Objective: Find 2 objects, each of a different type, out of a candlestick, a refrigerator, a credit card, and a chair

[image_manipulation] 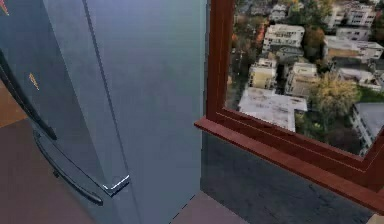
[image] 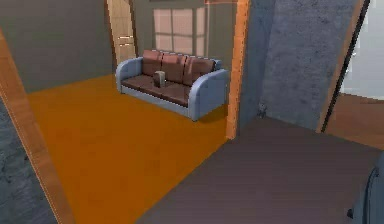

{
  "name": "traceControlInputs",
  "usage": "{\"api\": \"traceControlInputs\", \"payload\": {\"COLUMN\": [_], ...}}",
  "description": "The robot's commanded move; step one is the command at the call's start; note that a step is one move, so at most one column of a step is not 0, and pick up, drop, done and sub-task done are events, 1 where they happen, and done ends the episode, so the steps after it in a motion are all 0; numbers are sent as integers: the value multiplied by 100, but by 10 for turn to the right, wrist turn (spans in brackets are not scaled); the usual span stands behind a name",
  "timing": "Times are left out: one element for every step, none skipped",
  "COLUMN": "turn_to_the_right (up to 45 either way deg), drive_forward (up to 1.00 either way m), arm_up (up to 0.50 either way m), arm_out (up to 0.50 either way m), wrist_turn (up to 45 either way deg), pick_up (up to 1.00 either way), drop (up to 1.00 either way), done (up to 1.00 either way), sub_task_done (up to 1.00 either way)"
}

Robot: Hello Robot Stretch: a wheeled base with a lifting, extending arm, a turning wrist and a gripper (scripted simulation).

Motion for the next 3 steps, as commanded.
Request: {"api": "traceControlInputs", "payload": {"turn_to_the_right": [-30, 0, 180], "drive_forward": [0, 55, 0], "arm_up": [0, 0, 0], "arm_out": [0, 0, 0], "wrist_turn": [0, 0, 0], "pick_up": [0, 0, 0], "drop": [0, 0, 0], "done": [0, 0, 0], "sub_task_done": [0, 0, 0]}}
